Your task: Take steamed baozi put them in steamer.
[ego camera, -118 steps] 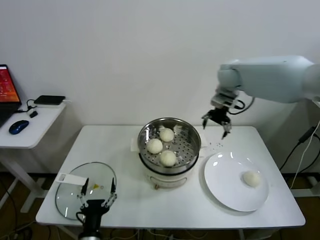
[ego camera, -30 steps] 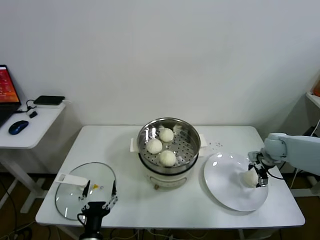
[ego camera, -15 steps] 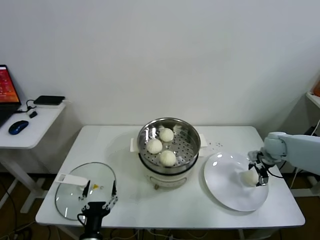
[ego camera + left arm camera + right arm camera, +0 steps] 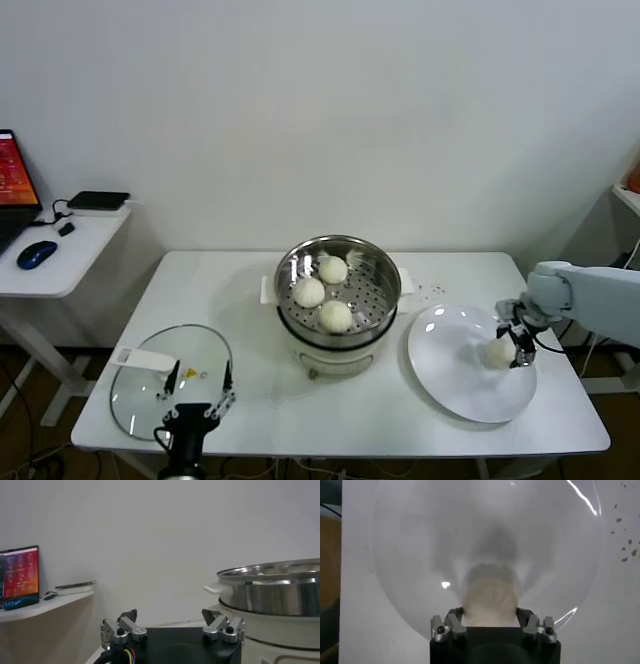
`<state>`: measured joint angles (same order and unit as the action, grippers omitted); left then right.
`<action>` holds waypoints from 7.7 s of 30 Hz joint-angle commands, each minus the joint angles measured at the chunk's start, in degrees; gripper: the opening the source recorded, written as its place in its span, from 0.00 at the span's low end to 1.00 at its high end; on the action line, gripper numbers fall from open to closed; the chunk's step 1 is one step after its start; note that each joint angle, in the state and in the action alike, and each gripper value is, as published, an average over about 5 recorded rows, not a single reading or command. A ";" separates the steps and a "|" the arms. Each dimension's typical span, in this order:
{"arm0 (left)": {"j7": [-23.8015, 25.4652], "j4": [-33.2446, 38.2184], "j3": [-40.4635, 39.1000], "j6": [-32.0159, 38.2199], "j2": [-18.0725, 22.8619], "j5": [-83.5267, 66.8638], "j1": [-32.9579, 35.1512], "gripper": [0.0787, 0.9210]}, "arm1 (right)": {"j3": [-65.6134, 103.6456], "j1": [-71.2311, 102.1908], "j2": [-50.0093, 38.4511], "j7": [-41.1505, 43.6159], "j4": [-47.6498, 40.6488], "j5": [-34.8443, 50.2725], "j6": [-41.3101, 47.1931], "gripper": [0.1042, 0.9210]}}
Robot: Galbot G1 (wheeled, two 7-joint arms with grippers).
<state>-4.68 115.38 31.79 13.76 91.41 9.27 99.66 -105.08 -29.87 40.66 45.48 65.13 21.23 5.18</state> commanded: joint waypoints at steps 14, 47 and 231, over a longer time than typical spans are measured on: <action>-0.31 0.46 -0.47 0.34 -0.36 0.07 0.23 0.88 | -17.26 -24.61 -1.51 3.23 12.09 8.84 -1.97 0.67; -0.12 2.91 -0.77 0.17 -1.03 -0.42 0.70 0.88 | -1.07 -28.42 28.97 4.16 9.26 33.51 7.68 0.66; 0.11 2.84 -1.32 -0.08 0.67 1.29 -0.52 0.88 | 140.19 131.11 32.49 -45.72 47.62 1.93 -30.83 0.88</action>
<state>-4.60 118.16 30.45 13.73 92.19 10.53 99.11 35.12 101.23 73.09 -0.23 112.62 23.22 -25.85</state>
